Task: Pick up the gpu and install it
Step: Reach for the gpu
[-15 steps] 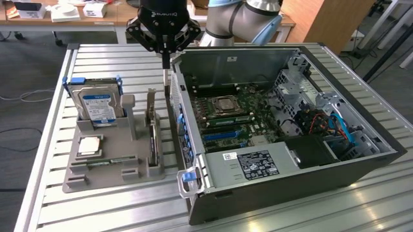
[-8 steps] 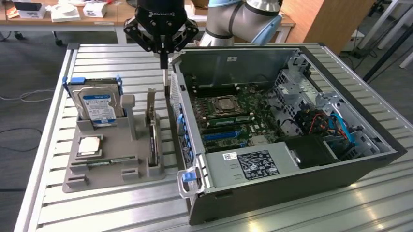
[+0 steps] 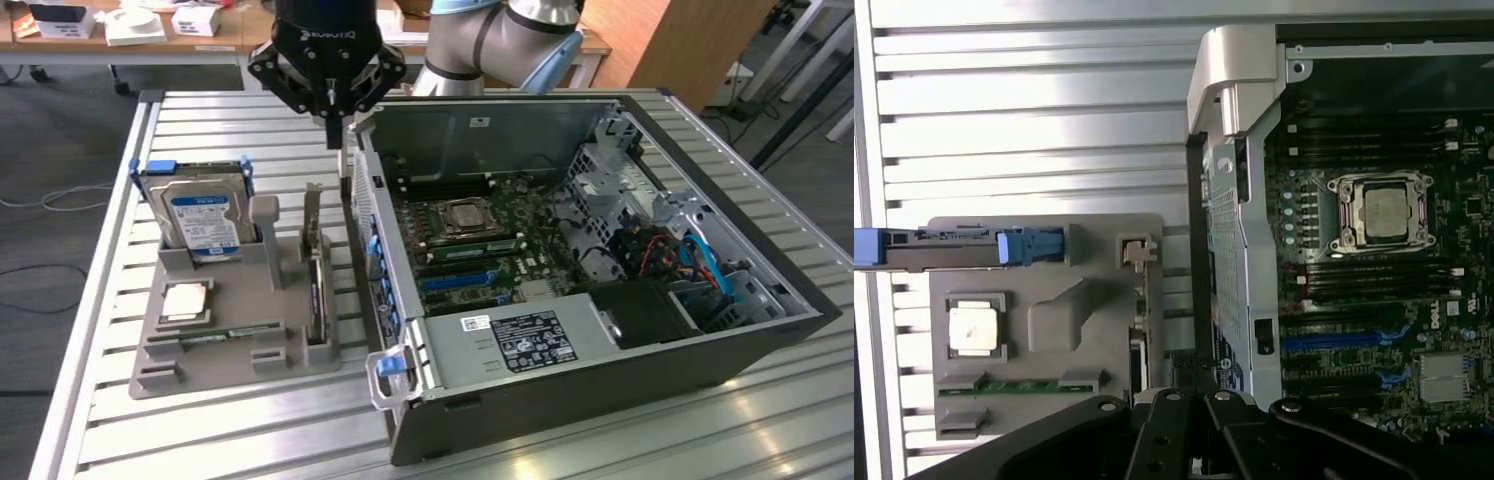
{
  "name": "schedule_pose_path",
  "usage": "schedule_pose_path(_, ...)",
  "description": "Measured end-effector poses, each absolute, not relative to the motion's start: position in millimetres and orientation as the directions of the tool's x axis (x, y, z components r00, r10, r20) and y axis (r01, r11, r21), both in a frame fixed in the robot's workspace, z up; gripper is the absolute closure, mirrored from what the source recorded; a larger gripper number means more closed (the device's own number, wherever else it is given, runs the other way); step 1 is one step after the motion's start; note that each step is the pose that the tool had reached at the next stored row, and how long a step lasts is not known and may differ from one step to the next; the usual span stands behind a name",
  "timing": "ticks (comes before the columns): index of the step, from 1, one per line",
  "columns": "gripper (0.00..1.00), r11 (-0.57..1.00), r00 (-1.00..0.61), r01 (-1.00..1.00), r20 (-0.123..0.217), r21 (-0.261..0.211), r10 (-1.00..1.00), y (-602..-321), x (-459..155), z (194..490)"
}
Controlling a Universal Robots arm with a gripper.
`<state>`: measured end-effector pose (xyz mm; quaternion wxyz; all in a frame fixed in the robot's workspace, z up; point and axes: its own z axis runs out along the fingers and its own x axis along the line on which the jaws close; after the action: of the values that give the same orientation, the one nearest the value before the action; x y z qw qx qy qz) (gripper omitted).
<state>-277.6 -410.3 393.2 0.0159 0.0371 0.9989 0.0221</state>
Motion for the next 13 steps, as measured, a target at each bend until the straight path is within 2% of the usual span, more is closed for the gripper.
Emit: schedule_pose_path(13, 0.89, 0.996, -0.997, 0.073, -0.030, 0.045, 0.075, -437.6, -283.6, 393.2)
